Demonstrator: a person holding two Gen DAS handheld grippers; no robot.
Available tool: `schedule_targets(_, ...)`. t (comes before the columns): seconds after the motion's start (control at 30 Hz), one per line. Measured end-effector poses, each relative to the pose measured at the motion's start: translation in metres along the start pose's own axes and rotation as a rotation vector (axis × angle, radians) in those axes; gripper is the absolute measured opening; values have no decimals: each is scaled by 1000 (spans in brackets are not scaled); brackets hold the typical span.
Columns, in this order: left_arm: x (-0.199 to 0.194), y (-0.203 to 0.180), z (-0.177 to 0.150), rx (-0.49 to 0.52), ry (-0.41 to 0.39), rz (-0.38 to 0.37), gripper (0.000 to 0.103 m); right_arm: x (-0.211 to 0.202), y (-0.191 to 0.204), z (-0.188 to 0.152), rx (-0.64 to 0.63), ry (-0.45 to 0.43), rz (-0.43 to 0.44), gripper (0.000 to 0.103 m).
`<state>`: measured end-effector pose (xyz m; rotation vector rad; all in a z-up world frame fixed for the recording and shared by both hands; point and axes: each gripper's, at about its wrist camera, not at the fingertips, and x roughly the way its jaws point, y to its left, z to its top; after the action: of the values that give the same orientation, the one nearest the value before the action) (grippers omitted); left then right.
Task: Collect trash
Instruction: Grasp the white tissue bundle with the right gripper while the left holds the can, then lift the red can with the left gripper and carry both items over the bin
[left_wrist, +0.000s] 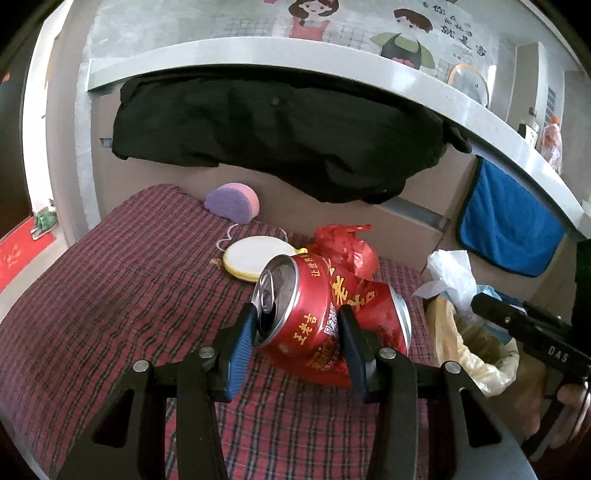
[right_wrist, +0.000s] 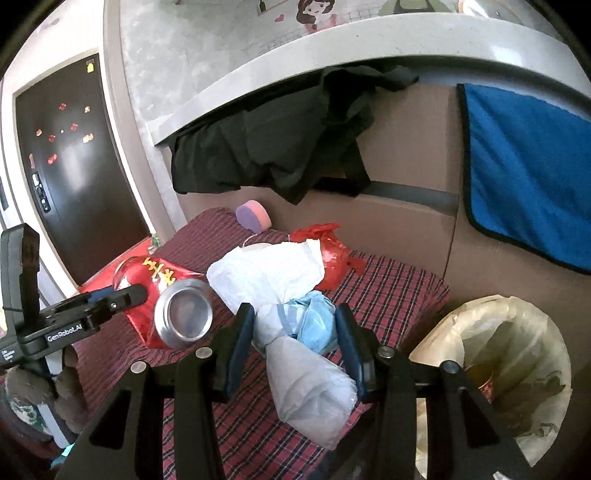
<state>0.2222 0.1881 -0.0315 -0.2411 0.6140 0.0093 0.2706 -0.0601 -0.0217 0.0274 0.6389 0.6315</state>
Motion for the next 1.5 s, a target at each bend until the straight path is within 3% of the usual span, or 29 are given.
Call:
schedule_targets(0.17, 6, -16, 1, 29, -4, -3, 43, 1, -8, -1, 3, -9, 4, 42)
schedule_targets(0.23, 7, -20, 2, 35, -11, -9, 21, 2, -11, -1, 7, -12, 8, 42)
schedule_targets(0.4, 13, -25, 7, 40, -28, -10, 21, 2, -14, 2, 20, -17, -7, 42)
schedule_targets(0.57, 16, -4, 4, -51, 14, -58, 21, 11, -11, -2, 28, 16, -4, 42)
schedule_targets(0.67, 15, 10, -8, -126, 103, -130, 32, 17, -4, -8, 10, 41, 1, 42)
schedule_targets(0.73, 16, 7, -19, -123, 156, -165, 49, 21, -2, -14, 0, 48, -10, 42)
schedule_targets(0.9, 25, -8, -48, -128, 266, -249, 52, 33, -7, -25, 26, 87, -21, 42)
schedule_targets(1.13, 37, -23, -70, -109, 335, -225, 63, 16, -9, -23, 2, 57, -51, 42)
schedule_targets(1.33, 44, -35, -79, -131, 367, -243, 64, 5, -14, -26, 21, 42, -53, 42)
schedule_targets(1.4, 46, -36, -78, -137, 375, -240, 59, 2, -16, -28, 22, 39, -55, 42)
schedule_targets(1.43, 45, -37, -77, -143, 377, -250, 47, 0, -16, -29, 23, 38, -55, 42)
schedule_targets(1.5, 43, -39, -74, -142, 371, -256, 35, -2, -19, -31, 29, 36, -57, 42)
